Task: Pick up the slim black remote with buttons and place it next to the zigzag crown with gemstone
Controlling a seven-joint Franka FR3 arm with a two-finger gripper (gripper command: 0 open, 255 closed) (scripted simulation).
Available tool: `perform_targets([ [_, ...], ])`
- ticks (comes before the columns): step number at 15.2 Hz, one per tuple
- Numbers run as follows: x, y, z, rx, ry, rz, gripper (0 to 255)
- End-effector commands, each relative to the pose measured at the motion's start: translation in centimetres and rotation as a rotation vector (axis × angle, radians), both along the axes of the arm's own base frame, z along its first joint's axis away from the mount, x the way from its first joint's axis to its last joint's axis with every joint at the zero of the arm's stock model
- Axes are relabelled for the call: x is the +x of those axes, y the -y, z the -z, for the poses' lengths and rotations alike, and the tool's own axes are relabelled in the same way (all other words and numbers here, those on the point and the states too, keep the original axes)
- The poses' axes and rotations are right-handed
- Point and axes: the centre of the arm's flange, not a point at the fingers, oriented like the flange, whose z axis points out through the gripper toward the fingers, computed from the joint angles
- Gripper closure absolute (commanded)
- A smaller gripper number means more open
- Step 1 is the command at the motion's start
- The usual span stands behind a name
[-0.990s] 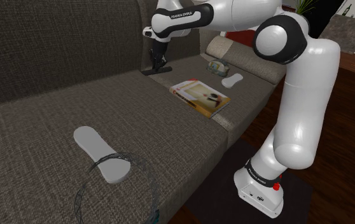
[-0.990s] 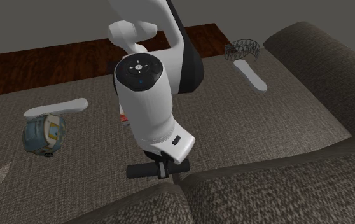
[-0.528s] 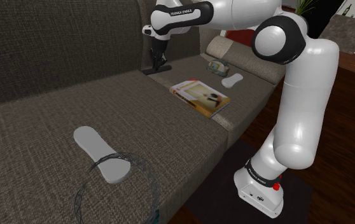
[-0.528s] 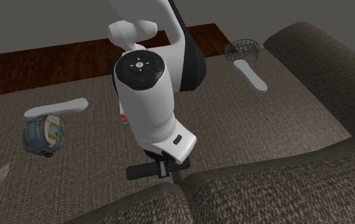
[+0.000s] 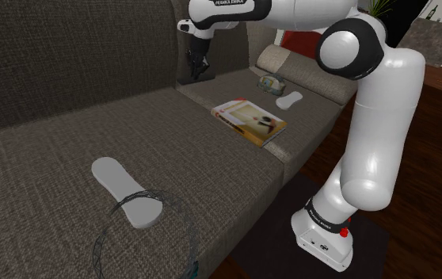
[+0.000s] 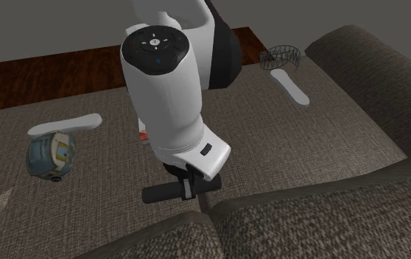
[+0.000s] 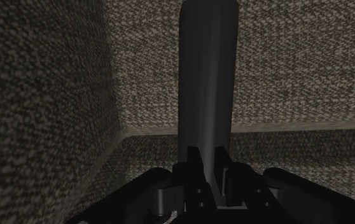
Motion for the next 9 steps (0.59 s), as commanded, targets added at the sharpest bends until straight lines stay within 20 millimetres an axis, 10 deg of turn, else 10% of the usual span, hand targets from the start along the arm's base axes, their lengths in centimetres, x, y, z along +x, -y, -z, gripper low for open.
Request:
perform_targets([
  [1, 0.0, 0.0, -1.1, 0.000, 0.000, 0.000, 255],
  [9, 0.0, 0.0, -5.3, 0.000, 0.000, 0.000, 255],
])
